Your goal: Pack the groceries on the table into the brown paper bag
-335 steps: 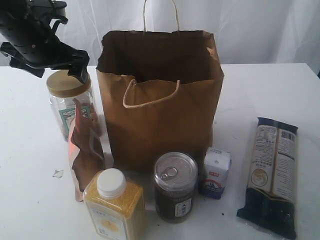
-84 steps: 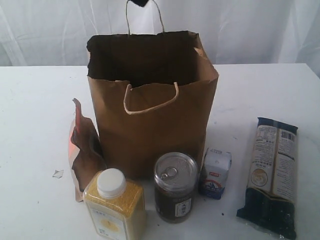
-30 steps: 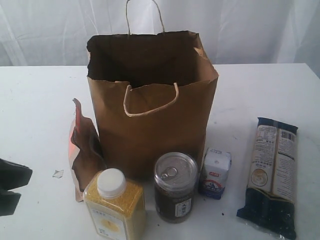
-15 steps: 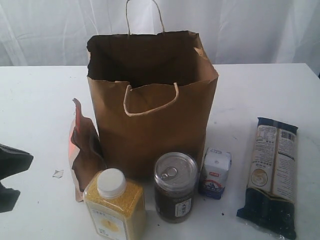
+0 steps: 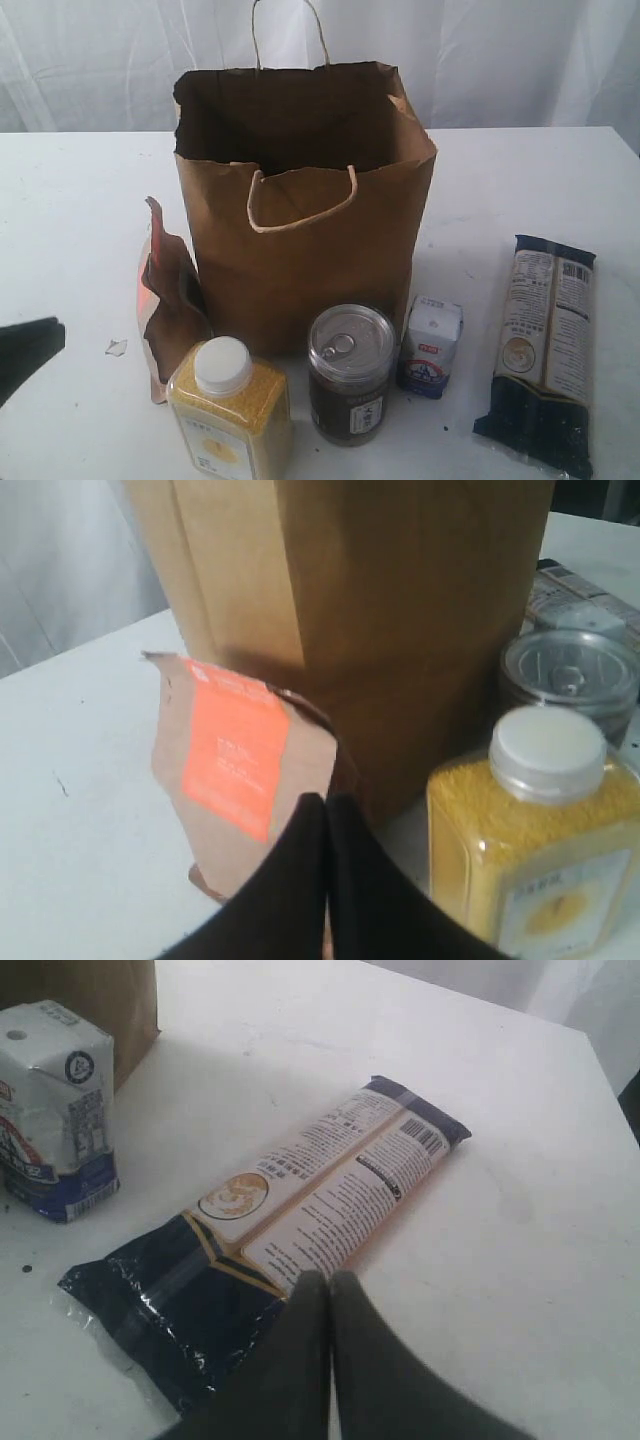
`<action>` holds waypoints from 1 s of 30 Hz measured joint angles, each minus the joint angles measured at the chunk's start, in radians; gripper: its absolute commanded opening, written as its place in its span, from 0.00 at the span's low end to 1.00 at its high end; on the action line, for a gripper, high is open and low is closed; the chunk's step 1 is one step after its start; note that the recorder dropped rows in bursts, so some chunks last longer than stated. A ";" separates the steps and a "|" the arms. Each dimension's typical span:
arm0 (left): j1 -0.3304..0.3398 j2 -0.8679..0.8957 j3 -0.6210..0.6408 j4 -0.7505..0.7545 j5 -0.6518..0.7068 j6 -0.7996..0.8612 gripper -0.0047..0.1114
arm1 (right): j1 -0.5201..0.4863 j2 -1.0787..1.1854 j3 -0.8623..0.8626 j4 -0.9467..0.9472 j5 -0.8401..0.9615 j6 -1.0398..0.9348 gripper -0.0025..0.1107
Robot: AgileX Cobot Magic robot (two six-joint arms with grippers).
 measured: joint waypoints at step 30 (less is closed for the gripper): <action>0.088 -0.478 0.148 0.000 0.368 -0.099 0.05 | 0.000 0.000 0.000 0.000 0.000 0.000 0.02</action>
